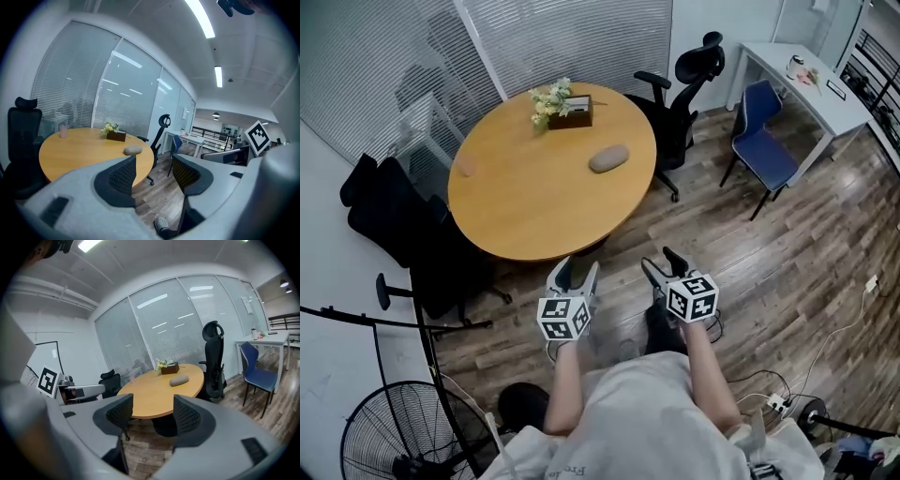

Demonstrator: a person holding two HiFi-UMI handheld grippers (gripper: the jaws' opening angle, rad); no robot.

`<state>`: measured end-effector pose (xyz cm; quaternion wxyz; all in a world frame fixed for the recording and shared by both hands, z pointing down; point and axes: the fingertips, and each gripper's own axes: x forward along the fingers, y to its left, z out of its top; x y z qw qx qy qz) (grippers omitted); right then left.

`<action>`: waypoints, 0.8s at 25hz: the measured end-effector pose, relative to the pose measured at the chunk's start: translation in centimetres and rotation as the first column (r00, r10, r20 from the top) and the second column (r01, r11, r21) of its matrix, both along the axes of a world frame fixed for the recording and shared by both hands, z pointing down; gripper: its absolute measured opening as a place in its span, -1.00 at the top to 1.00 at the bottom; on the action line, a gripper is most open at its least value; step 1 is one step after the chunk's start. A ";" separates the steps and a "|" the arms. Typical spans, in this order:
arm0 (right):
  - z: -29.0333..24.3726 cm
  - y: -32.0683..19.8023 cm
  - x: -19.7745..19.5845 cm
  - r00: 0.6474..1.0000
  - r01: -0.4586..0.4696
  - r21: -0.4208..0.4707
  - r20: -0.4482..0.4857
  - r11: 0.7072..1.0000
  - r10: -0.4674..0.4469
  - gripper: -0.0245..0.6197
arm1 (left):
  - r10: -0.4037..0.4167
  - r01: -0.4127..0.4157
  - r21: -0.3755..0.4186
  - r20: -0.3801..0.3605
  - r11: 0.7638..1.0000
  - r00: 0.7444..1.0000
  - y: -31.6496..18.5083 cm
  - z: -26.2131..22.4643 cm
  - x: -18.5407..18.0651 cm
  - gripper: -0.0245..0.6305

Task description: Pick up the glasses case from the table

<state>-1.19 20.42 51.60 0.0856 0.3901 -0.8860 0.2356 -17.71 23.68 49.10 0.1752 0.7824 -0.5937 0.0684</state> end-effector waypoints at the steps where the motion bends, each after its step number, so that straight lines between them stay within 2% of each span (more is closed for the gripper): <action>1: 0.0 -0.7 -0.1 1.000 0.005 0.000 0.001 1.000 -0.005 0.15 | -0.003 0.003 -0.003 0.004 1.000 1.000 -0.6 0.1 -0.1 0.23; 16: 0.7 -12.9 -0.4 0.997 0.070 -0.007 0.013 0.998 -0.069 0.12 | -0.033 0.034 -0.058 0.014 0.998 0.999 -12.5 1.7 0.3 0.23; 20: 0.8 -16.2 -0.5 0.994 0.110 -0.019 -0.007 0.994 -0.110 0.06 | -0.068 0.069 -0.083 0.022 0.994 0.997 -15.3 1.8 -0.2 0.23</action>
